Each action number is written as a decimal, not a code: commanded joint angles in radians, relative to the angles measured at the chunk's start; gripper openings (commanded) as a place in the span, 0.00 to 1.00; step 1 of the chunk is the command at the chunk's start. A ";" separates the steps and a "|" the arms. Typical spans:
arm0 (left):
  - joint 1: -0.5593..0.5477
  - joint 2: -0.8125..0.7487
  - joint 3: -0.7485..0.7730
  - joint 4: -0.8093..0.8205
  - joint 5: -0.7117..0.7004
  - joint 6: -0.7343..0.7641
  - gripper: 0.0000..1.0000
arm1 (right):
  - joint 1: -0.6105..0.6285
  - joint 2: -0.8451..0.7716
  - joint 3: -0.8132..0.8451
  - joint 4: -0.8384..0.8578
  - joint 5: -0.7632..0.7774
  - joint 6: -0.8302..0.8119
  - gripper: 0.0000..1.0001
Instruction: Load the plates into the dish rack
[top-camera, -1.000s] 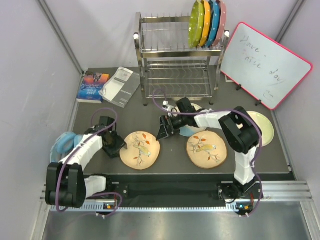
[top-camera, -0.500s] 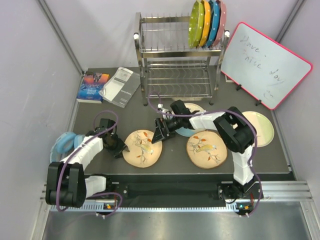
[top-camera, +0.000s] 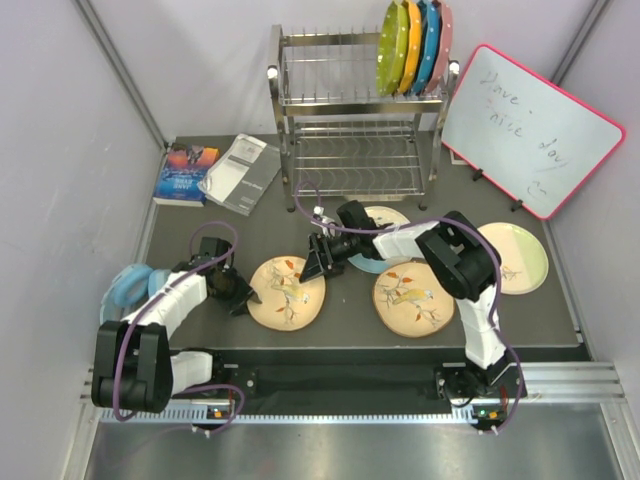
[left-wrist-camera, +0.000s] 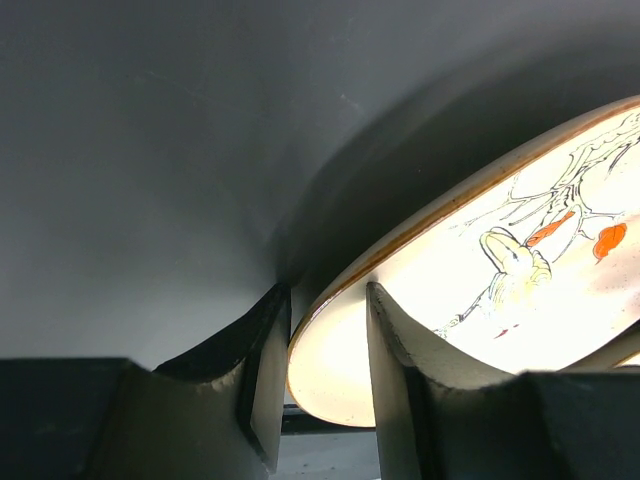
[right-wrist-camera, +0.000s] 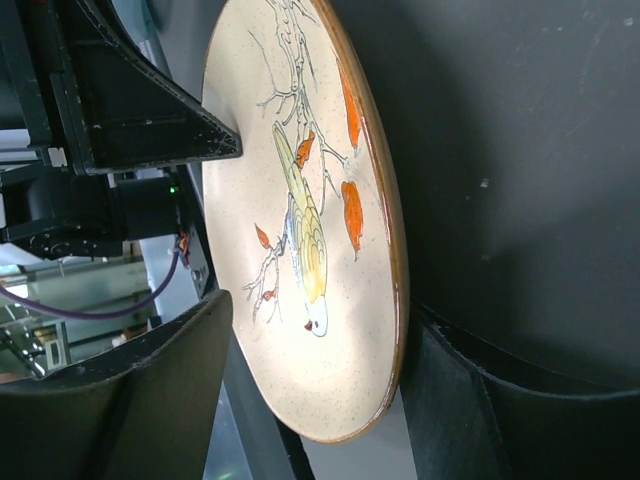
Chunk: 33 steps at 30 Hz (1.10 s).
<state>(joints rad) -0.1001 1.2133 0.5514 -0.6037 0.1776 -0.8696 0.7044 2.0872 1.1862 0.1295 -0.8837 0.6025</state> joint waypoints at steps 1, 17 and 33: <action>-0.012 0.023 -0.039 0.134 -0.049 -0.014 0.39 | 0.063 0.011 0.029 0.070 -0.064 0.005 0.63; -0.012 0.057 -0.005 0.266 -0.006 -0.016 0.36 | 0.098 0.030 0.096 0.002 -0.066 -0.049 0.47; -0.044 0.106 -0.010 0.384 0.025 0.000 0.35 | 0.129 0.079 0.125 0.074 -0.133 -0.006 0.31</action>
<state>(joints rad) -0.1001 1.2636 0.5686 -0.5282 0.1864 -0.8364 0.7040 2.1387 1.2655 0.0822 -0.7994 0.5537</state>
